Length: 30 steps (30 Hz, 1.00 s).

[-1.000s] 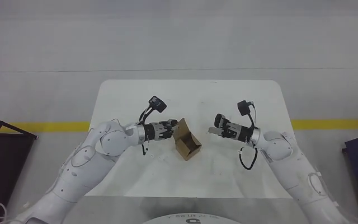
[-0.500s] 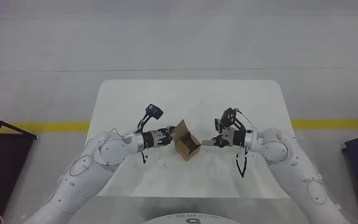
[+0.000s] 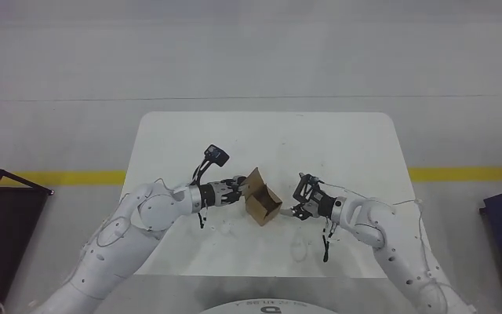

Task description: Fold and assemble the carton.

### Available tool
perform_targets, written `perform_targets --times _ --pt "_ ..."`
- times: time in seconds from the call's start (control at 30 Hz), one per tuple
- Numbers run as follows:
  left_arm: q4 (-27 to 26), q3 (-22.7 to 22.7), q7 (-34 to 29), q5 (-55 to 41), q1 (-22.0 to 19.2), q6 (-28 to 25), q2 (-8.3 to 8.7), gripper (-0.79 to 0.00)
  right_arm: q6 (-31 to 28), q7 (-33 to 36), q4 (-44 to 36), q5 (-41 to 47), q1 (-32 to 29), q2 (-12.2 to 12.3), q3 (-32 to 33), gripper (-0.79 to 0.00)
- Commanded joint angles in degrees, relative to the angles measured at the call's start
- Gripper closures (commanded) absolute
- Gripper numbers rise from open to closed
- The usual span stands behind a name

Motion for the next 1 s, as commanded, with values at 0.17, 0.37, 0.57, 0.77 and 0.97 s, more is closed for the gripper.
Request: perform_targets --times 0.17,0.37,0.57,0.77,0.97 --pt "0.0 0.0 0.0 0.0 0.0 0.0 0.00 0.000 1.8 -1.0 0.3 -4.1 0.5 -0.3 -2.1 -0.785" --pt "0.0 0.0 0.0 0.0 0.0 0.0 0.00 0.000 6.1 -4.2 5.3 -10.1 5.0 -1.9 -8.0 -0.785" --pt "0.0 0.0 0.0 0.0 0.0 0.0 0.00 0.000 10.5 -5.9 8.0 -11.6 9.9 -3.5 -11.9 -0.785" --pt "0.0 0.0 0.0 0.0 0.0 0.0 0.00 0.000 12.8 -5.0 9.8 -11.3 14.2 -4.8 -13.9 -0.785" --pt "0.0 0.0 0.0 0.0 0.0 0.0 0.00 0.000 13.6 -3.9 11.5 -11.2 17.8 -5.7 -14.6 -0.785"
